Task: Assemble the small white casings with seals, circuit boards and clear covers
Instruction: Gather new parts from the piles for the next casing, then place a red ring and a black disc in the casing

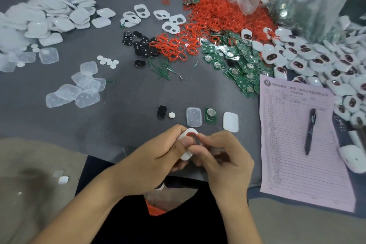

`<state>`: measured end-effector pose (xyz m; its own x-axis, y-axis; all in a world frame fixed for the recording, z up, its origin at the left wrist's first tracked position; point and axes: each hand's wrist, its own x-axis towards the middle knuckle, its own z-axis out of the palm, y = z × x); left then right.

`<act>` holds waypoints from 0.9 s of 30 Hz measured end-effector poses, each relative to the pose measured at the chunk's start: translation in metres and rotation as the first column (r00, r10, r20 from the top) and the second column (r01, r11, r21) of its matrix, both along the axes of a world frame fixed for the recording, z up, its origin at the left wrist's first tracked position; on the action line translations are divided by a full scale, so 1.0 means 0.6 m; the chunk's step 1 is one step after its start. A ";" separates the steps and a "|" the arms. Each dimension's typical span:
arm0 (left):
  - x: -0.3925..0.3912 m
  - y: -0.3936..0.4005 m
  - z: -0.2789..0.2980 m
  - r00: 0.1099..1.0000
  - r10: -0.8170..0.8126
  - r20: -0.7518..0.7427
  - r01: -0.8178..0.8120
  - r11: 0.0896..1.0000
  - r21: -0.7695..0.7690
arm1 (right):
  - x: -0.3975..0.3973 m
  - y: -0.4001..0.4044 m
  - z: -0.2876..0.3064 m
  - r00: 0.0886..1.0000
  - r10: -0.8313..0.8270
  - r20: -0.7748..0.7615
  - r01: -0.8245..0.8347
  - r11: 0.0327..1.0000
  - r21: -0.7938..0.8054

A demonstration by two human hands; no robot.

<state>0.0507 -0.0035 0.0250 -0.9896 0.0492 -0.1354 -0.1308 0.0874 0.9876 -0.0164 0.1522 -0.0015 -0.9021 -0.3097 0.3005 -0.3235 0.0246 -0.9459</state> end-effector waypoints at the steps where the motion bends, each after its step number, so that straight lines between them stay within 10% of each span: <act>1: 0.000 0.001 0.000 1.000 -0.002 -0.024 0.002 1.000 0.022 | 0.002 -0.003 0.002 0.999 0.010 0.037 -0.009 0.999 -0.033; 15: -0.048 0.025 -0.030 0.946 0.322 -0.028 -0.311 0.931 0.191 | -0.045 -0.012 0.018 0.808 0.300 0.506 -0.245 0.954 -0.174; 22: -0.061 0.018 -0.044 0.979 0.202 -0.011 -0.197 0.966 0.167 | -0.075 -0.005 0.028 0.597 0.369 0.713 -0.301 0.926 -0.228; 27: -0.050 0.009 -0.052 0.991 0.129 -0.043 -0.125 0.989 0.073 | -0.082 -0.001 0.028 0.607 0.411 0.680 -0.377 0.902 -0.210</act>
<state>0.0204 0.0019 -0.0063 -0.9937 -0.0696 -0.0883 -0.0887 0.0033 0.9961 -0.0656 0.1517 0.0153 -0.6414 -0.6893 -0.3369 0.4558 0.0109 -0.8900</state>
